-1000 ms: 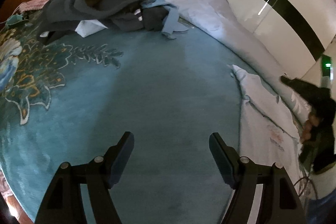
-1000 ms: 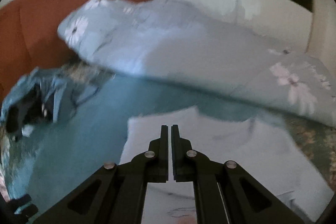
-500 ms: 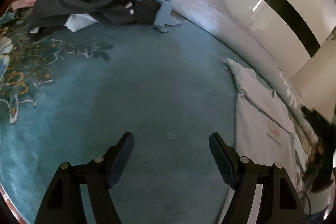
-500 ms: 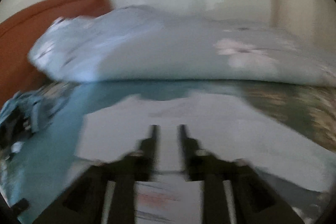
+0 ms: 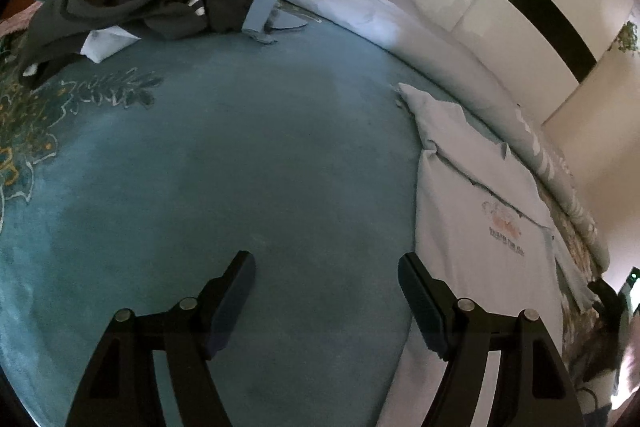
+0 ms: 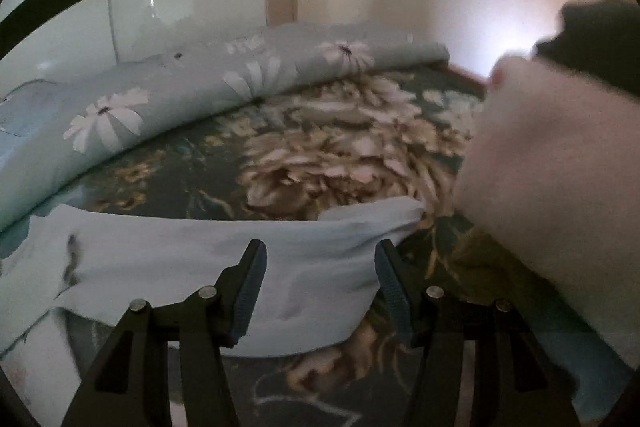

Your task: Fold clothes

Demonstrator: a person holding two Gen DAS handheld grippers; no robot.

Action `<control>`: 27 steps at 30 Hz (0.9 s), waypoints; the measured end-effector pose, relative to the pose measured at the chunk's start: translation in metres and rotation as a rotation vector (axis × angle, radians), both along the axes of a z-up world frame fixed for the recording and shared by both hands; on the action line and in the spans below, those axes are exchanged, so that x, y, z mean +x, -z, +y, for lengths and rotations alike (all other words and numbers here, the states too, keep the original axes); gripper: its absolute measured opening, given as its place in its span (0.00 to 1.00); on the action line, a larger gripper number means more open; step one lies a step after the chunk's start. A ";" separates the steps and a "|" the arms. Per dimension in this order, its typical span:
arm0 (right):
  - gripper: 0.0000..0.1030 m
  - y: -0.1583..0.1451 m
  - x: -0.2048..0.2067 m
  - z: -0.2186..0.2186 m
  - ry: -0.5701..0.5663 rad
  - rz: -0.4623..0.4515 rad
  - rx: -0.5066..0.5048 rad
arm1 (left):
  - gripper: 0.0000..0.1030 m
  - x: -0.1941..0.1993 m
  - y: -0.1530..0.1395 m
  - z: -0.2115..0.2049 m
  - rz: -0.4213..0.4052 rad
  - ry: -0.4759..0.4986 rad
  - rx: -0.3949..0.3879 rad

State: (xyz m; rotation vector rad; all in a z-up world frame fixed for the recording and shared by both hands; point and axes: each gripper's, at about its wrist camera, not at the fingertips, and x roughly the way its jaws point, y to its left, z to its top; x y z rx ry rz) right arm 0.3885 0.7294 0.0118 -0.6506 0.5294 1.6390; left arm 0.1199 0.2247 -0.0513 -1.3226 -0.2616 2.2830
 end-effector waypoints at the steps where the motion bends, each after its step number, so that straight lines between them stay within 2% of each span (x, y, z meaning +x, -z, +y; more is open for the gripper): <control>1: 0.56 0.004 0.000 0.005 -0.001 0.009 -0.015 | 0.75 0.000 0.000 -0.001 0.000 -0.003 -0.001; 7: 0.56 0.021 0.004 0.026 -0.026 0.072 -0.107 | 0.75 -0.002 0.001 -0.005 0.002 -0.024 -0.010; 8: 0.50 0.022 0.004 0.028 -0.024 0.078 -0.115 | 0.75 -0.002 0.001 -0.006 0.001 -0.025 -0.011; 9: 0.37 0.022 0.005 0.029 -0.020 0.081 -0.118 | 0.75 -0.002 0.002 -0.006 0.000 -0.025 -0.011; 10: 0.31 0.023 0.006 0.031 -0.015 0.084 -0.122 | 0.75 -0.002 0.003 -0.006 -0.002 -0.024 -0.012; 12: 0.05 0.024 0.007 0.033 -0.021 0.096 -0.134 | 0.75 -0.002 0.003 -0.007 -0.001 -0.022 -0.013; 18: 0.00 0.011 -0.001 0.026 -0.094 0.127 -0.107 | 0.75 -0.002 0.004 -0.009 -0.002 -0.020 -0.010; 25: 0.00 -0.034 -0.043 0.002 -0.248 0.144 -0.013 | 0.75 0.000 0.004 -0.009 -0.002 -0.016 -0.011; 27: 0.00 -0.042 -0.056 -0.002 -0.278 0.120 0.011 | 0.75 0.000 0.004 -0.010 -0.003 -0.017 -0.007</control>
